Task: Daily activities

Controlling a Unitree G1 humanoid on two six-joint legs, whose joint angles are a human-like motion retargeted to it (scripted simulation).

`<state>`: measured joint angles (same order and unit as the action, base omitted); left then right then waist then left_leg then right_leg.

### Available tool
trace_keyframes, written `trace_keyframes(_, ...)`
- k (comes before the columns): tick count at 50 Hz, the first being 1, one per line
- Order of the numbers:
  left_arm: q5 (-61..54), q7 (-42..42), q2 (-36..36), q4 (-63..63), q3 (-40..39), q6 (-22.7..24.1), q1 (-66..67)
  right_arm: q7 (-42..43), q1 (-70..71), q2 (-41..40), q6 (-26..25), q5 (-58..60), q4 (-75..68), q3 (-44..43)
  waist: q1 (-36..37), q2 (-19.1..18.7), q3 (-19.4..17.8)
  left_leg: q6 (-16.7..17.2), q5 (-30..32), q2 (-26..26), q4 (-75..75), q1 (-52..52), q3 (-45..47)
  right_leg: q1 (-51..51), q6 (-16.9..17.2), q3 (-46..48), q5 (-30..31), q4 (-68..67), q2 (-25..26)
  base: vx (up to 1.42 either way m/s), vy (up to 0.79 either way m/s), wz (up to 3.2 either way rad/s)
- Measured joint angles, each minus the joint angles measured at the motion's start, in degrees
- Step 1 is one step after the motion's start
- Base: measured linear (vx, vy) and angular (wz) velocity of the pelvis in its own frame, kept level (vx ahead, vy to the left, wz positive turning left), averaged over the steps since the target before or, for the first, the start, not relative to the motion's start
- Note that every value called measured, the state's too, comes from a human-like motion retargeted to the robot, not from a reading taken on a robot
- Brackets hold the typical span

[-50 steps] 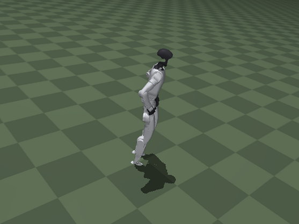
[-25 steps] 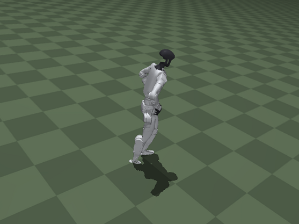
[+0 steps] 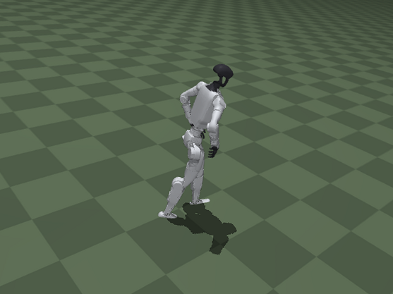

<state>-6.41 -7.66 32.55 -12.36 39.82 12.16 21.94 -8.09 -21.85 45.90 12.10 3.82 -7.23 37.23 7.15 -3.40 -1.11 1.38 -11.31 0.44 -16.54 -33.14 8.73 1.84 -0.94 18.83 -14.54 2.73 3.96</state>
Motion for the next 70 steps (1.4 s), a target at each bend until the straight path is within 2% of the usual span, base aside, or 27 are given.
trace_keyframes(5, -0.21, 0.2, -2.24, -4.35, -4.15, -1.07, 0.93, -0.67, 0.97, -3.0, -1.56, 2.47, -8.91, -1.9, 0.14, 0.96, 2.43, -2.0, -2.57, -1.45, -1.16, 1.54, -0.3, -0.71, 0.27, 0.79, -0.68, -6.82, -1.86, 0.39, 0.19, 0.19)
trace_keyframes(8, 0.78, 0.37, -4.38, -9.41, -7.31, -2.02, 0.86, -0.74, 2.43, -6.26, -2.73, 4.34, -16.91, -3.98, -0.84, 1.86, 2.78, -3.29, -4.11, -4.19, -0.32, 5.28, -1.45, -5.1, 1.28, -2.66, -3.41, -23.45, -5.62, 0.39, 0.2, 0.59)
trace_keyframes(10, 1.93, 0.49, -6.08, -13.38, -9.15, -2.89, 0.62, -0.81, 3.5, -8.42, -3.59, 5.06, -22.09, -5.53, -2.25, 3.42, 2.49, -4.49, -4.72, -7.75, 0.59, 8.08, -2.15, -10.27, 3.32, -7.14, -4.14, -39.16, -9.05, 0.32, 0.18, 1.12)
trace_keyframes(12, 3.7, 0.49, -7.86, -17.78, -10.63, -3.78, 0.05, -0.98, 4.71, -10.73, -4.57, 5.15, -26.87, -7.14, -4.98, 6.5, 2.06, -6.09, -4.76, -13.53, 1.64, 10.47, -3.13, -16.13, 9.47, -15.82, -3.34, -54.28, -9.63, 0.29, 0.11, 1.43)
trace_keyframes(14, 5.59, 0.7, -9.05, -22.1, -12.03, -4.79, -0.61, -0.94, 5.94, -12.88, -5.62, 4.72, -30.71, -8.76, -6.74, 8.08, 2.09, -7.39, -5.49, -16.61, 2.08, 12.55, -4.15, -20.65, 11.03, -18.16, -0.94, -66.46, -11.96, 0.34, 0.07, 0.94)
trace_keyframes(16, 7.47, 1.03, -10.12, -26.7, -13.37, -5.74, -1.7, -0.62, 7.64, -15.19, -6.46, 4.12, -34.32, -10.4, -8.2, 8.72, 1.95, -8.31, -6.21, -18.44, 2.65, 14.82, -5.56, -25.1, 10.55, -19.51, 0.11, -75.71, -13.78, 0.36, 0.05, 0.66)
trace_keyframes(18, 9.08, 1.4, -11.12, -31.18, -14.6, -6.65, -2.87, 0.03, 9.3, -17.47, -7.04, 3.47, -37.51, -11.95, -9.43, 8.63, 1.71, -8.8, -7.02, -19.19, 3.24, 17.3, -7.19, -29.4, 8.86, -20.38, -1.35, -81.35, -14.72, 0.38, 0.02, 0.52)
trace_keyframes(20, 10.44, 1.56, -12.36, -36.39, -16.2, -7.19, -5.47, 0.75, 12.31, -19.84, -7.19, 2.71, -41.3, -13.37, -9.92, 6.85, 0.55, -8.65, -7.2, -17.74, 6.25, 21.45, -9.32, -33.21, 6.59, -20.3, -3.27, -82.54, -13.46, 0.4, 0.0, 0.33)
trace_keyframes(22, 10.93, 1.73, -13.28, -39.22, -16.98, -7.99, -5.62, 1.38, 12.78, -21.6, -7.57, 2.08, -43.11, -14.36, -10.98, 6.58, 0.35, -8.42, -8.18, -17.87, 6.89, 24.36, -10.8, -36.53, 5.28, -20.54, -5.82, -80.93, -13.69, 0.42, -0.03, 0.41)
trace_keyframes(26, 11.11, 1.13, -14.91, -44.99, -18.68, -8.89, -7.71, 1.73, 15.48, -24.86, -8.2, 0.68, -46.93, -15.48, -12.1, 3.87, -1.05, -7.43, -9.35, -14.58, 11.54, 32.17, -14.21, -40.21, 4.25, -19.1, -6.23, -67.92, -10.72, 0.44, -0.06, 0.34)
trace_keyframes(31, 11.34, 0.39, -16.43, -50.7, -19.56, -8.83, -10.21, 1.65, 17.92, -27.93, -8.81, 0.07, -50.76, -15.96, -12.26, 1.3, -1.04, -6.71, -10.72, -9.74, 16.34, 39.5, -16.25, -41.15, 6.43, -18.31, -1.09, -42.64, -6.15, 0.45, -0.09, 0.17)
trace_keyframes(35, 11.98, 0.66, -17.11, -53.58, -19.82, -8.94, -11.63, 1.82, 18.67, -29.48, -9.02, 0.79, -52.72, -15.83, -11.76, 2.0, 0.66, -6.66, -13.16, -8.76, 15.27, 42.12, -16.44, -42.31, 8.05, -19.09, 1.37, -31.21, -5.24, 0.44, -0.13, 0.06)
trace_keyframes(38, 12.12, 1.22, -17.59, -55.39, -20.54, -9.21, -13.02, 1.87, 19.52, -30.42, -9.13, 1.89, -54.67, -15.81, -11.48, 2.08, 1.79, -6.38, -15.94, -7.4, 11.17, 43.5, -15.83, -41.2, 7.56, -18.41, 3.29, -30.84, -4.58, 0.5, -0.16, 0.14)
trace_keyframes(41, 11.5, 1.83, -18.47, -56.83, -21.47, -9.59, -13.78, 2.3, 20.07, -31.18, -9.09, 3.41, -56.67, -15.52, -11.24, 1.98, 2.47, -5.39, -18.41, -5.63, 2.95, 43.73, -14.82, -39.88, 5.8, -17.52, 3.21, -36.12, -3.53, 0.54, -0.18, 0.17)
trace_keyframes(45, 9.89, 2.46, -19.86, -58.18, -22.06, -9.9, -14.28, 3.6, 20.63, -32.09, -9.04, 5.49, -59.14, -14.61, -10.97, 1.06, 3.45, -3.66, -18.91, 0.47, -18.06, 38.48, -10.16, -37.13, 2.51, -15.58, 0.56, -40.54, -1.22, 0.54, -0.18, 0.21)
trace_keyframes(48, 9.33, 2.64, -20.73, -57.9, -21.29, -9.75, -14.56, 4.81, 21.34, -32.47, -8.99, 6.65, -60.6, -13.44, -9.78, -1.46, 4.91, -2.95, -14.69, 7.72, -39.24, 28.64, -8.53, -34.56, 0.19, -13.41, -0.26, -37.52, 2.83, 0.49, -0.17, 0.01)
trace_keyframes(50, 9.53, 2.72, -21.21, -56.99, -20.41, -9.63, -14.69, 5.72, 21.8, -32.35, -8.96, 7.18, -61.27, -12.69, -8.55, -2.48, 5.9, -4.33, -12.56, 11.97, -50.59, 21.84, -7.2, -32.51, -0.7, -12.6, -1.03, -34.94, 4.79, 0.49, -0.15, -0.1)
trace_keyframes(52, 9.82, 2.63, -21.47, -55.65, -19.35, -9.74, -15.39, 6.78, 23.02, -32.01, -9.0, 7.64, -62.23, -12.45, -7.01, -3.25, 7.2, -6.33, -13.59, 14.69, -58.6, 13.65, -7.21, -29.22, -0.95, -12.16, -0.23, -28.79, 6.45, 0.49, -0.14, -0.11)
trace_keyframes(55, 10.05, 2.83, -21.87, -53.82, -18.5, -9.74, -15.83, 8.41, 24.8, -31.61, -9.31, 8.02, -63.58, -12.47, -4.78, -3.01, 8.06, -8.43, -17.22, 14.69, -63.51, 3.91, -6.57, -23.46, -0.58, -12.61, 0.01, -21.24, 7.35, 0.51, -0.12, -0.11)
trace_keyframes(60, 9.16, 3.57, -22.58, -53.6, -19.09, -9.47, -14.67, 10.18, 27.34, -31.41, -10.02, 7.56, -64.34, -13.14, -1.8, -3.37, 8.42, -7.41, -20.7, 12.11, -54.32, -6.57, -3.98, -13.76, 0.39, -14.68, -0.49, -11.59, 8.79, 0.55, -0.09, -0.19)
trace_keyframes(65, 8.54, 3.5, -23.17, -57.22, -20.07, -9.07, -13.42, 9.94, 29.5, -31.3, -9.61, 7.6, -64.0, -13.33, -1.62, -3.02, 8.79, -2.93, -15.22, 6.41, -29.31, -8.63, -0.7, -4.05, 1.02, -17.44, 0.89, 0.23, 7.51, 0.56, -0.06, -0.18)
trace_keyframes(68, 9.15, 3.02, -23.16, -59.22, -20.32, -9.12, -12.19, 9.14, 29.77, -31.26, -9.47, 8.89, -63.22, -12.74, -2.05, -3.93, 10.05, -0.4, -11.9, 4.17, -16.11, -8.47, -0.01, -2.38, 0.89, -17.98, -0.58, 0.48, 7.84, 0.48, -0.03, -0.11)
trace_keyframes(70, 9.79, 2.57, -22.91, -60.38, -20.58, -9.16, -11.71, 8.41, 29.92, -31.0, -9.46, 9.71, -62.57, -12.36, -2.68, -3.38, 10.51, 0.12, -7.48, 1.63, -4.64, -4.37, 1.32, -1.19, 0.96, -18.41, -1.72, 0.27, 6.79, 0.42, -0.01, 0.0)
